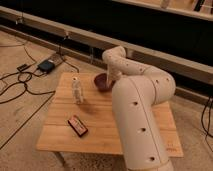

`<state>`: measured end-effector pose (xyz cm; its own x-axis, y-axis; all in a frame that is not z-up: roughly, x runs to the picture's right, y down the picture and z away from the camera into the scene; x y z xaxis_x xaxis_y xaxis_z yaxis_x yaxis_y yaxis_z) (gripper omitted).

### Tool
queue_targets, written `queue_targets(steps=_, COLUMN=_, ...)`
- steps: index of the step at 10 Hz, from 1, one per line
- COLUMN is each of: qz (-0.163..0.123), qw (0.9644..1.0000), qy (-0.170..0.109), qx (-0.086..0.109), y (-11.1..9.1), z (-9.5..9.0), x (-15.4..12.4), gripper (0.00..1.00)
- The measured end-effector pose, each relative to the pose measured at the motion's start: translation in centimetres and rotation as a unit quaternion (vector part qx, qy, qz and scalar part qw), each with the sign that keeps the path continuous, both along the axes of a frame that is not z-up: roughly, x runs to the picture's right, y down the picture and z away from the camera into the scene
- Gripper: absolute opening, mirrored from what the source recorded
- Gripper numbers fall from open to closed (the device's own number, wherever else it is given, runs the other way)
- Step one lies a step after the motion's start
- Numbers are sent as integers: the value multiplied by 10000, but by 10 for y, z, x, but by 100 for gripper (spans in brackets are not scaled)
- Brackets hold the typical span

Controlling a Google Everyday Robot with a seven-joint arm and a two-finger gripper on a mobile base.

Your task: Pick up the ceramic bowl

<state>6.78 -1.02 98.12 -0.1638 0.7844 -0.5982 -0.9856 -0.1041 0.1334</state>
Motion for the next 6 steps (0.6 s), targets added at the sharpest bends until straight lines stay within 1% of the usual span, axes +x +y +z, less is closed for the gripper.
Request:
queue_targets(steps=2, qz=170, qw=9998, qy=-59, qx=-22, y=0, z=6, x=-9, gripper=63)
queue_targets(steps=3, qz=246, qw=9996, qy=-97, qx=-24, y=-1, z=8, x=-11, gripper=58)
queue_targets(steps=6, qz=416, qw=9988, qy=-245, qx=-96, y=3, z=12, x=-12, gripper=25)
